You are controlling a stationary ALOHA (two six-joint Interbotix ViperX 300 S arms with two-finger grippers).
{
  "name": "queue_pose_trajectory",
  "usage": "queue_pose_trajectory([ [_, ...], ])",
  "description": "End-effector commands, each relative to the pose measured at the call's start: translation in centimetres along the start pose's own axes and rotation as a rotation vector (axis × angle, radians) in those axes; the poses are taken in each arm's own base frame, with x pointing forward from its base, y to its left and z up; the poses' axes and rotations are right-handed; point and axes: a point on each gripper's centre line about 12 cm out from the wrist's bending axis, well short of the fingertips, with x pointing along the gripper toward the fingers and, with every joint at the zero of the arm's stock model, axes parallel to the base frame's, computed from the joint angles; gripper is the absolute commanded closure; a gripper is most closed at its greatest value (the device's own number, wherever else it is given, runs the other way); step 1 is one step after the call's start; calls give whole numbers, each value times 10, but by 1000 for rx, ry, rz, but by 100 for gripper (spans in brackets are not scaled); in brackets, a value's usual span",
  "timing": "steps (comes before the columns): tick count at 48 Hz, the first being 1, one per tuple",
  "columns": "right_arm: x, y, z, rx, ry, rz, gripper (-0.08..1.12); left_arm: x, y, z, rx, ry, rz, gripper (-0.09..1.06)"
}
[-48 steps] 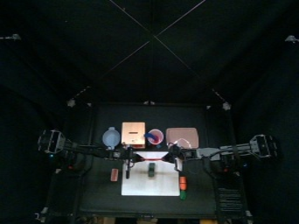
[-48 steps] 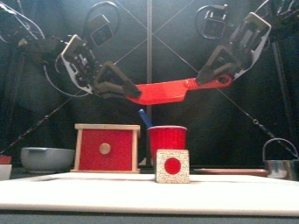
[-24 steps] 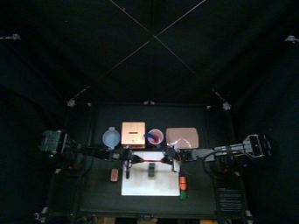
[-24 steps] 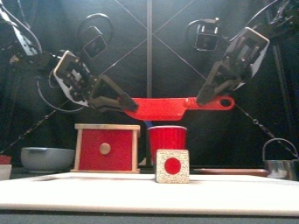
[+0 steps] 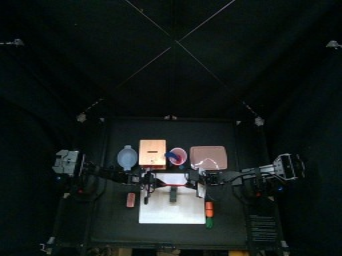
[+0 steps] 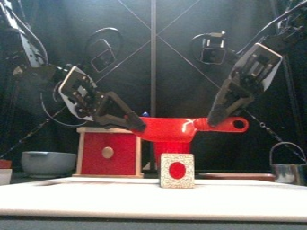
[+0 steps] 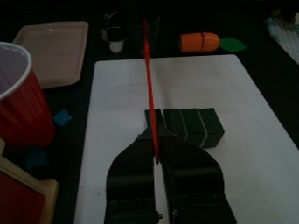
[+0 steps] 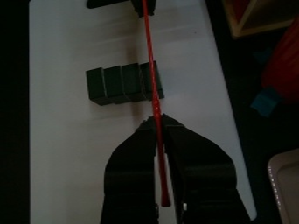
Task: Cut the sushi into 4 pieces with the knife
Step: Cut the sushi into 4 pieces
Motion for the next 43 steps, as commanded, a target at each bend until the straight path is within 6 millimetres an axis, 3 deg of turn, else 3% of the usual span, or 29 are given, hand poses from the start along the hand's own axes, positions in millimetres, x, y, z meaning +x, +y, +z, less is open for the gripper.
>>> queue_pose_trajectory([
  [1,1,2,-2,15,9,5,94,0,-3,1,-7,-5,-1,67],
  [43,20,6,-11,10,65,7,93,9,-14,-27,-41,77,1,67],
])
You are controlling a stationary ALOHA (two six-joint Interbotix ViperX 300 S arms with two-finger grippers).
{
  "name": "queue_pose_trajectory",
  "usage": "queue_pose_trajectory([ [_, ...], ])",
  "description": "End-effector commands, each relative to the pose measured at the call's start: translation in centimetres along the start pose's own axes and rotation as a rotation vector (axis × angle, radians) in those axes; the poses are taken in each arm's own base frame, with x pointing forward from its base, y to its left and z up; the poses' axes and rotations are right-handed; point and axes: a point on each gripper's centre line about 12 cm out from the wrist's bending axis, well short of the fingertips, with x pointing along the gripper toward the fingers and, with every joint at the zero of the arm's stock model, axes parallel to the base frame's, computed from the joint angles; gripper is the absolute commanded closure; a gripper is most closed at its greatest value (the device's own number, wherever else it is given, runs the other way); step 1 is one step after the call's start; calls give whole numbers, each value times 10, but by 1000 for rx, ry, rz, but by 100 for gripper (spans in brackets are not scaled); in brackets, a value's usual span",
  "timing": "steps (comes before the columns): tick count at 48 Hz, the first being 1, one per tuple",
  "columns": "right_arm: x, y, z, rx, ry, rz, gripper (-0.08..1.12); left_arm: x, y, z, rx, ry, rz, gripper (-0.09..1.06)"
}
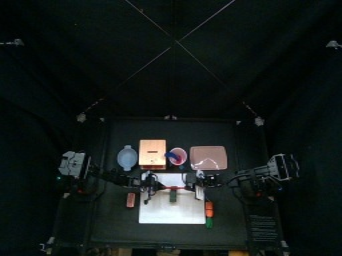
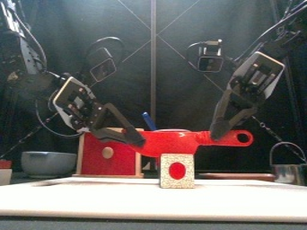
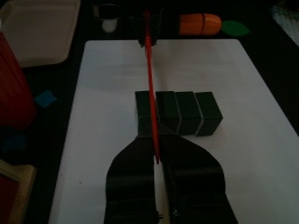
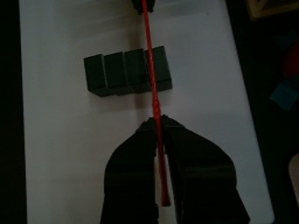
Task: Cut the sushi into 4 pieces with the knife
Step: Cut the sushi into 4 pieces
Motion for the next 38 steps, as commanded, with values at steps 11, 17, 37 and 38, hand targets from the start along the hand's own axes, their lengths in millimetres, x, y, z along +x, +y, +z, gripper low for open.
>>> queue_pose_trajectory([
  [11,2,5,0,-2,7,9,94,-1,-8,-4,-3,18,-14,67],
  [17,2,5,-1,-5,11,10,94,0,-10,-7,-9,29,-13,67],
  [37,27,2,-20,9,105,-10,94,9,-5,-30,-51,102,32,67],
  [38,29,1,-21,10,112,-11,94,10,-5,-32,-55,110,37,67],
])
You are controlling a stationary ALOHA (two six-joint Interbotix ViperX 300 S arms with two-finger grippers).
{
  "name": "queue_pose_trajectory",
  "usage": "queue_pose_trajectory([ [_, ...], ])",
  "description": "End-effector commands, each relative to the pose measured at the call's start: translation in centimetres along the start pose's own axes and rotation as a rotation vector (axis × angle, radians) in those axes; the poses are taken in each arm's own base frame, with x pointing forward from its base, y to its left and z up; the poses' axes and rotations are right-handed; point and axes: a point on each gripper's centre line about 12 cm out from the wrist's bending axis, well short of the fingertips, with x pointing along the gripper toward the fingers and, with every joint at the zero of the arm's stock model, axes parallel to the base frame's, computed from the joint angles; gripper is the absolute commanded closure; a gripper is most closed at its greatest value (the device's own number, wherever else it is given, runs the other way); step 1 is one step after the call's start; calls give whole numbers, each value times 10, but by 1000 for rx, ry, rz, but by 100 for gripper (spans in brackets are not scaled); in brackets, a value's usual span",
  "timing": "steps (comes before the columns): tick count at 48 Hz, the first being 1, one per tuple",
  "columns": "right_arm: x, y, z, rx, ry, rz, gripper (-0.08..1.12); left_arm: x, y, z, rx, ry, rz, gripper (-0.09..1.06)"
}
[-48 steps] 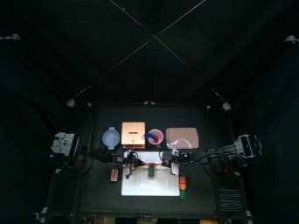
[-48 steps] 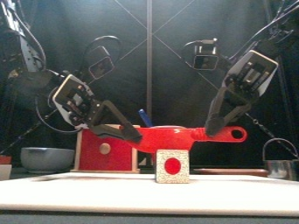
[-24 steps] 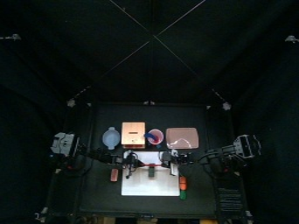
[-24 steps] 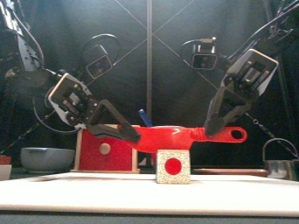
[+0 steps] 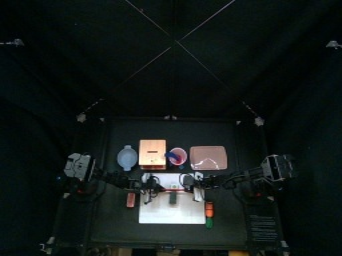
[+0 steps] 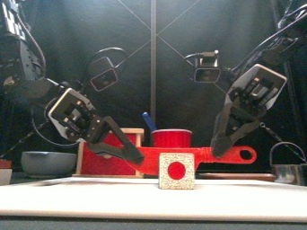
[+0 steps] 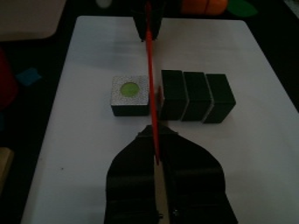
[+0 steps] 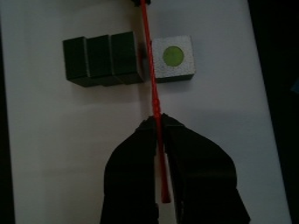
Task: Cut the sushi into 4 pieces with the knife
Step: Cut the sushi into 4 pieces
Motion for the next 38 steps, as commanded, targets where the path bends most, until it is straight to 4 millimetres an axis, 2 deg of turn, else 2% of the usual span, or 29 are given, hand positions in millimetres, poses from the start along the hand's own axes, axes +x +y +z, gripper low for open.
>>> queue_pose_trajectory([
  [1,7,0,-6,11,34,-4,93,2,2,-10,-15,43,18,67],
  [12,18,-2,-11,9,74,-15,93,8,5,-15,-30,101,34,67],
  [20,13,-3,-8,8,75,-17,94,11,8,-11,-34,108,40,67],
  [38,1,-20,3,26,48,-49,93,12,27,3,-21,70,59,67],
])
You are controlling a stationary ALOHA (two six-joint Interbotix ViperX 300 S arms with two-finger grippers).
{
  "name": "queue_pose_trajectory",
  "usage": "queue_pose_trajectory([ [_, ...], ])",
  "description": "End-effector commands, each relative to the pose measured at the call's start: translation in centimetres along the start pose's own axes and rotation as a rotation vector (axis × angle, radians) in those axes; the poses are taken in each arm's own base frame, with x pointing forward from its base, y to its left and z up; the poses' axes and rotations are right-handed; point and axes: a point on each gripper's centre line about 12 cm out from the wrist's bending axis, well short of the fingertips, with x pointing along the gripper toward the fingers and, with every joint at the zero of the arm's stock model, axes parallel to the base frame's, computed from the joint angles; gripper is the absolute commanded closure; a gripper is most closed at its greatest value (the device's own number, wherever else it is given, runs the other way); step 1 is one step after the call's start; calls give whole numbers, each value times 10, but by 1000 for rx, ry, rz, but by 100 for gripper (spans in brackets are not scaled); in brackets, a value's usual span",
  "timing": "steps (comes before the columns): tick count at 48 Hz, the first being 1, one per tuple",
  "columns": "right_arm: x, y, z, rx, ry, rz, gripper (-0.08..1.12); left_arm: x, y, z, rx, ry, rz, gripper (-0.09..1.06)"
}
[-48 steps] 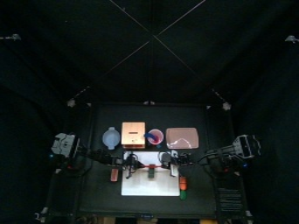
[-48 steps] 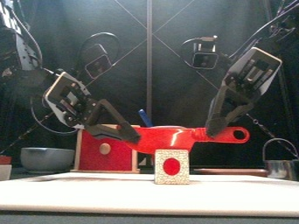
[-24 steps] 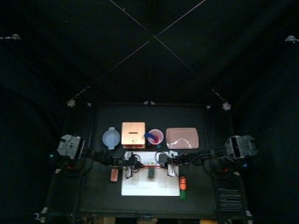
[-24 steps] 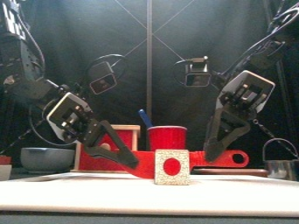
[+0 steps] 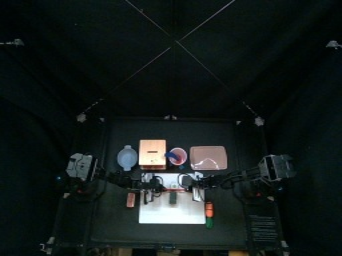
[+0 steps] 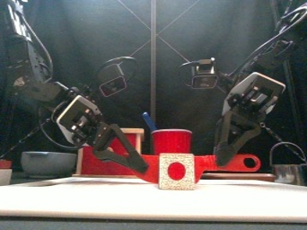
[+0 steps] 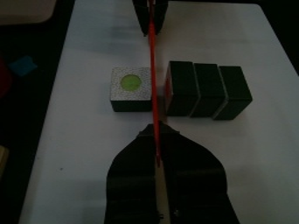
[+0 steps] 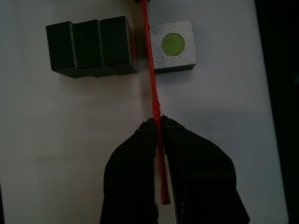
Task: Cut the sushi into 4 pieces with the knife
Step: Cut the sushi into 4 pieces
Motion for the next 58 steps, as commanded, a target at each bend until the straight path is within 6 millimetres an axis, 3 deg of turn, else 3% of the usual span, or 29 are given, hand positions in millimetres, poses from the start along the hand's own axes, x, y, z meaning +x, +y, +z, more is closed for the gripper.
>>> queue_pose_trajectory([
  [1,-5,-6,3,15,-4,-12,94,-2,12,3,-8,2,22,67],
  [11,-17,-6,15,18,-35,-11,94,-7,17,16,10,-34,20,67],
  [22,-35,1,28,14,-68,5,94,-18,9,34,42,-80,-12,67],
  [30,-49,22,37,-24,-112,51,94,-33,-18,53,101,-126,-88,67],
  [37,-57,33,39,-26,-133,81,94,-42,-30,62,114,-157,-118,67],
  [48,-50,42,31,-29,-105,101,94,-38,-46,52,126,-128,-156,67],
  [58,-42,40,27,-28,-79,92,93,-30,-47,38,118,-84,-149,67],
])
